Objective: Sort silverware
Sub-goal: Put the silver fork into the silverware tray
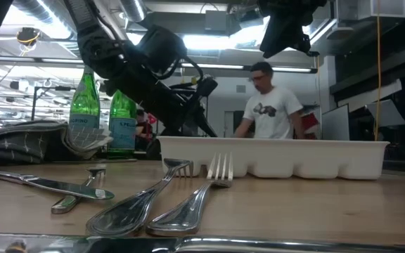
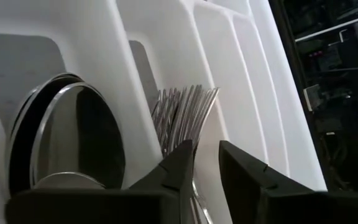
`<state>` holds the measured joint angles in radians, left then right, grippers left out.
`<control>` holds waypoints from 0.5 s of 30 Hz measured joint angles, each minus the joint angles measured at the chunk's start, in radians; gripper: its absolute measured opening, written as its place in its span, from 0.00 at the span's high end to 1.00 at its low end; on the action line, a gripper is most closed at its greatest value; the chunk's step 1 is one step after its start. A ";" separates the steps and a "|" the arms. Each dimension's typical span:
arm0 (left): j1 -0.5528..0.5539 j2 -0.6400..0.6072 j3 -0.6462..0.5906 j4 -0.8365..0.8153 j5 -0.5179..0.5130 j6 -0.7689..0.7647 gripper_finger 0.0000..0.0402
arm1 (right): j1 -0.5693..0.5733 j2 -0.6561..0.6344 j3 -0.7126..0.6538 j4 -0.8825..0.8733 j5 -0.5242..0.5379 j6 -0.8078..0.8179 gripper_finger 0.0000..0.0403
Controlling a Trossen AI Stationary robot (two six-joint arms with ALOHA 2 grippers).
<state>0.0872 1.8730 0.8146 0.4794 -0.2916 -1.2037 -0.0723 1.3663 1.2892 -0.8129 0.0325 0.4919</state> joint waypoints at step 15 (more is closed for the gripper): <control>0.002 -0.008 -0.004 0.016 0.058 0.055 0.87 | 0.000 0.000 0.000 -0.016 -0.006 0.000 0.76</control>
<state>0.0887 1.8650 0.8106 0.4956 -0.2341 -1.1489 -0.0719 1.3666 1.2892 -0.8287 0.0261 0.4919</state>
